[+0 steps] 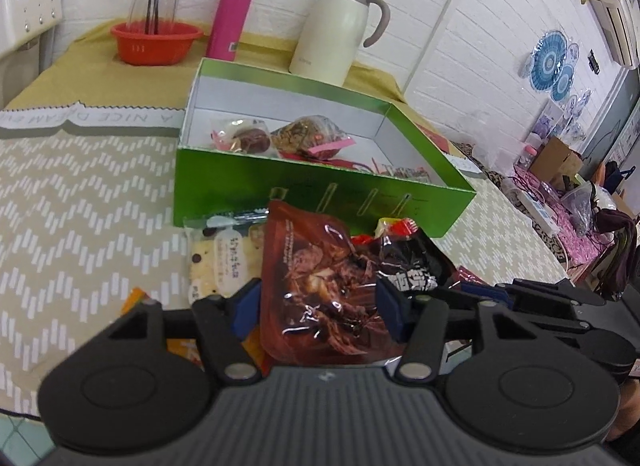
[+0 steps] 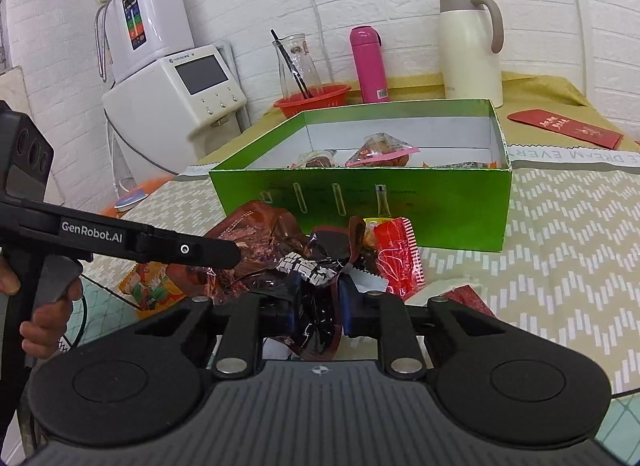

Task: Organize snacks
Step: 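Grasp the brown dried-meat bag with the left gripper, then carry the brown bag into the green box and open the left gripper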

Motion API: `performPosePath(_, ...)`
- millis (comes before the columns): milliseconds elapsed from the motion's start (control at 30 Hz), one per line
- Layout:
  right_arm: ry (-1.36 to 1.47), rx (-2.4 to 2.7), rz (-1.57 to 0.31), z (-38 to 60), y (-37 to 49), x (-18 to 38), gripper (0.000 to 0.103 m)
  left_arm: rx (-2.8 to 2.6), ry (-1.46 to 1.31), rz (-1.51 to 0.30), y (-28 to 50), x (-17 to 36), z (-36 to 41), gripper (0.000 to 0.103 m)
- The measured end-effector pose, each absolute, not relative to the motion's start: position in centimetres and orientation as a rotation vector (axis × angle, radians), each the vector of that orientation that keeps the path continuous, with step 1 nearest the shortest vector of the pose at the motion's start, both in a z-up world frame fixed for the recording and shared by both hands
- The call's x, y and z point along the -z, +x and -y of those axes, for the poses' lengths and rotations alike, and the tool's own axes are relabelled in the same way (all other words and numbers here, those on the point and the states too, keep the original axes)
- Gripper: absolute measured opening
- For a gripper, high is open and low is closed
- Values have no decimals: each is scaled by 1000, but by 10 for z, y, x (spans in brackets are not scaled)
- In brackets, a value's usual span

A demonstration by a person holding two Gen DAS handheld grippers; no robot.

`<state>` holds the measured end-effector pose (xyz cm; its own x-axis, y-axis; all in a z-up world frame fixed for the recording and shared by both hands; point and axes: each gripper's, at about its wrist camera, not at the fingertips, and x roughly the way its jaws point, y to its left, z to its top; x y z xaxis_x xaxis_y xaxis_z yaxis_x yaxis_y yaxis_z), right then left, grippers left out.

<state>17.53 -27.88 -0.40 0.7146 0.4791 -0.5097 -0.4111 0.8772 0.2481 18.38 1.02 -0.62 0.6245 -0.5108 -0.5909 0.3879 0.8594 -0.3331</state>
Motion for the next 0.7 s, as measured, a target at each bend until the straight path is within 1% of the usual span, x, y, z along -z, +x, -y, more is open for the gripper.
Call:
performPosePath(33,121,-496,-598,279,176,4,38,509,-171,-730,183,7,-9,58)
performPosePath(67,123,-496,-598,279,176,4,43,496,-161,-729,183,8,-8,63)
performPosePath(167,120,-493,-595,278,176,3,44,487,-154,-726,182,8,-6,62)
performPosePath(200,119,-493,-595,278,176,3,44,494,-161,-727,182,7,-6,57)
performPosePath(233,120,-494,-596,278,176,4,46,496,-161,-727,181,6,-5,56)
performPosePath(267,122,-496,-598,277,176,4,51,489,-151,-727,181,6,-4,49)
performPosePath(300,122,-494,-598,276,177,5,52,484,-138,-721,180,5,-3,46)
performPosePath(333,113,-489,-598,275,177,5,49,481,-144,-720,180,5,-3,45)
performPosePath(400,92,-476,-592,273,176,3,42,479,-167,-716,176,3,-5,29)
performPosePath(433,83,-470,-588,273,175,2,35,477,-174,-710,174,1,-6,28)
performPosePath(500,85,-472,-576,275,170,0,35,477,-183,-689,166,-3,-8,25)
performPosePath(700,45,-480,-508,277,154,-19,35,478,-214,-628,150,-23,-11,23)
